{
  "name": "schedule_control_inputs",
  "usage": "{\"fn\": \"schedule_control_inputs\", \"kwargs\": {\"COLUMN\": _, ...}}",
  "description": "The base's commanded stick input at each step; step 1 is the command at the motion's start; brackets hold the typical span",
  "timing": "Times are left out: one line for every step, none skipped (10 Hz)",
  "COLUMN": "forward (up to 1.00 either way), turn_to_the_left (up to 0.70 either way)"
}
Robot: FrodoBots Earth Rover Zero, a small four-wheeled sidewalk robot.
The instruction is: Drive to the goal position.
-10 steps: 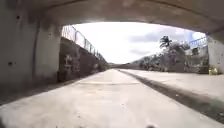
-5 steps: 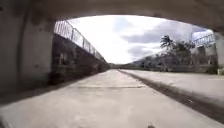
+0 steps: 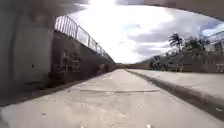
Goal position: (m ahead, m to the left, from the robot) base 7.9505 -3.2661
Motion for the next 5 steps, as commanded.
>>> {"fn": "schedule_control_inputs", "kwargs": {"forward": 0.00, "turn_to_the_left": 0.00}}
{"fn": "schedule_control_inputs", "kwargs": {"forward": 0.00, "turn_to_the_left": 0.00}}
{"fn": "schedule_control_inputs", "kwargs": {"forward": 0.00, "turn_to_the_left": 0.00}}
{"fn": "schedule_control_inputs", "kwargs": {"forward": 0.00, "turn_to_the_left": 0.00}}
{"fn": "schedule_control_inputs", "kwargs": {"forward": 0.00, "turn_to_the_left": 0.00}}
